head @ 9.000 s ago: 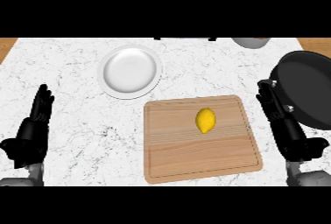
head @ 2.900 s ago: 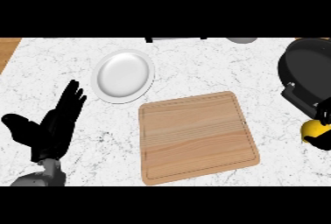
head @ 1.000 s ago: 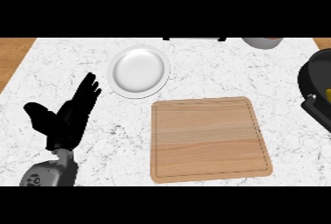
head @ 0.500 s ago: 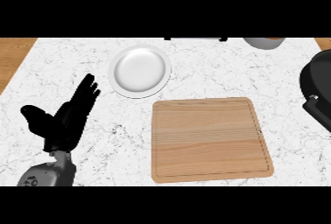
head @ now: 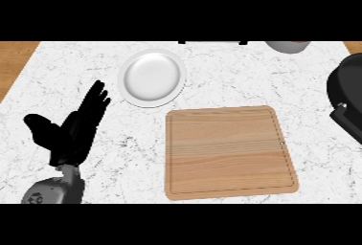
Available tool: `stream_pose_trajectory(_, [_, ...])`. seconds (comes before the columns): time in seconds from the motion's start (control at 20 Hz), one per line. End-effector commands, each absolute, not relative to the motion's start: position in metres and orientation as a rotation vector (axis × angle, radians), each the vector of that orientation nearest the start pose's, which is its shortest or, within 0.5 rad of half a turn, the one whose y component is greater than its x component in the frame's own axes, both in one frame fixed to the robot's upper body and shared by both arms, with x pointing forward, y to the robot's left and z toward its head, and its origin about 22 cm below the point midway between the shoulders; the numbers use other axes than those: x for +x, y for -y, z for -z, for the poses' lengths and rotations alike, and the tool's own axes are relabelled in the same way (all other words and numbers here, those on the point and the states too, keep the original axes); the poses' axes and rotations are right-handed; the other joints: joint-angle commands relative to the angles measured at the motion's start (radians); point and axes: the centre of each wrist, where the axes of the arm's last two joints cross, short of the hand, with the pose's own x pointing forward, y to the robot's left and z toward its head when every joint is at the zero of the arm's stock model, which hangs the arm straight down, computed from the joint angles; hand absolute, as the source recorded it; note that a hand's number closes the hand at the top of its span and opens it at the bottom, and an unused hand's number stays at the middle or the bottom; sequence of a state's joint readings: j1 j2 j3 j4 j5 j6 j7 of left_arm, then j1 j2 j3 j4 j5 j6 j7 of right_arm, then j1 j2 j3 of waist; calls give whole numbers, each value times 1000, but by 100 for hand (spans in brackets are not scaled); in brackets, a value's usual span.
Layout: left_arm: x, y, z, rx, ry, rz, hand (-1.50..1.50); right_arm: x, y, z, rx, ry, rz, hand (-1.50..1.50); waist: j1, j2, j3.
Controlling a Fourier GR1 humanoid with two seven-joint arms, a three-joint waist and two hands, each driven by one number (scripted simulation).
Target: Pick the lemon from the cutting board and place it in the pot
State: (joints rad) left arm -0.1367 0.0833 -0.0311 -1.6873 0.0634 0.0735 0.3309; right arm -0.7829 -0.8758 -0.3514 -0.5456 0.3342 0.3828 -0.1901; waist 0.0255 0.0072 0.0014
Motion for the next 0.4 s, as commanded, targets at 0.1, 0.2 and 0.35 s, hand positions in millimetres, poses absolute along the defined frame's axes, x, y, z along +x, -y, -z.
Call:
stream_pose_trajectory(0.1, [269, -217, -59, -7, 1481, 13, 0, 353, 512, -218, -646, 1635, -112, -150, -1, 1, 0])
stream_pose_trajectory(0.2, [269, -224, -59, 15, 1496, 37, 0, 340, 528, -218, -671, 1665, -30, -150, -3, 2, 0])
stream_pose_trajectory(0.35, [273, -223, -70, 14, 1493, 14, 0, 317, 553, -212, -729, 1667, 60, -150, -2, 3, 1])
